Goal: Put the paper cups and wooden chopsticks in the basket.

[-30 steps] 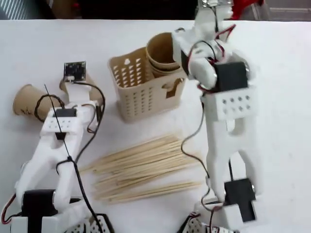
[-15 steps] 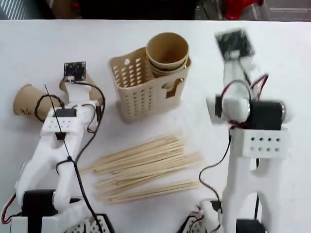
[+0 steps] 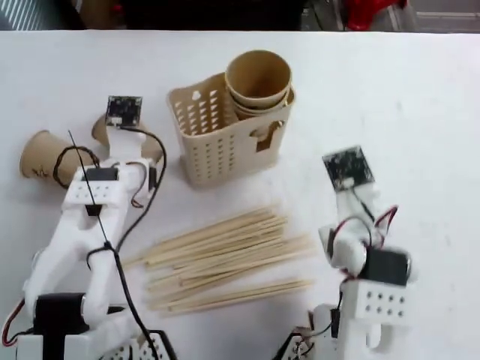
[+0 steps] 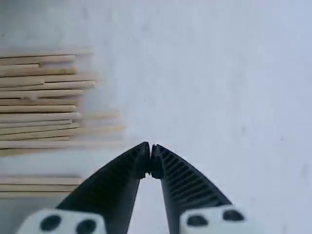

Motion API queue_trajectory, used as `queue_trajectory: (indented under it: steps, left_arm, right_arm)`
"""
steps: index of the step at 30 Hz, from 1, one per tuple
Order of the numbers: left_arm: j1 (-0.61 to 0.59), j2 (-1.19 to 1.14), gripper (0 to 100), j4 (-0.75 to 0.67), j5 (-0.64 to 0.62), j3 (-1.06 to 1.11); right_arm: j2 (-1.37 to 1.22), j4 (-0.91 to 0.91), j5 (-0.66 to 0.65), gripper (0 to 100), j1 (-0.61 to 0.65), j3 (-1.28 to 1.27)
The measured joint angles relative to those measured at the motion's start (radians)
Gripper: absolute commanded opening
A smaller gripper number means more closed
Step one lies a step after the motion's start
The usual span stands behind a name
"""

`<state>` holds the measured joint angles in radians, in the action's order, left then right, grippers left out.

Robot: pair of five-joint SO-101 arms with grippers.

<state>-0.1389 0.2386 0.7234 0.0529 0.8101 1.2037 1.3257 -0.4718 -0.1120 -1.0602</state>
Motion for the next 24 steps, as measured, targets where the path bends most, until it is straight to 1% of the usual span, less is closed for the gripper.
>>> queue_trajectory:
  steps: [2,5,8,11,14,17,20,24]
  left_arm:
    - [0.0,0.003,12,0.097,0.018,-0.051]
    - [0.0,0.074,12,0.315,0.038,-0.184]
    - [0.0,0.13,12,0.529,0.123,-0.334]
    - [-0.052,0.14,16,0.7,0.193,-0.505]
    - [-0.16,0.106,22,0.79,0.253,-0.686]
    - [-0.27,-0.002,26,0.853,0.362,-0.845]
    - [-0.368,-0.164,28,0.89,0.482,-1.005]
    - [-0.477,-0.425,28,0.907,0.623,-1.252]
  right_arm:
    - [0.061,-0.008,-0.014,2.2,-0.002,-0.026]
    - [0.087,-0.011,-0.026,2.2,0.002,-0.032]
    - [0.069,-0.015,-0.031,2.2,-0.002,-0.035]
    - [-0.014,-0.043,-0.055,2.1,-0.005,-0.035]
    - [-0.133,-0.083,-0.064,1.9,-0.003,-0.048]
    - [-0.235,-0.123,-0.064,2.1,-0.002,-0.08]
    - [-0.287,-0.172,-0.064,2.1,-0.009,-0.118]
    - [-0.295,-0.245,-0.066,2.1,-0.006,-0.19]
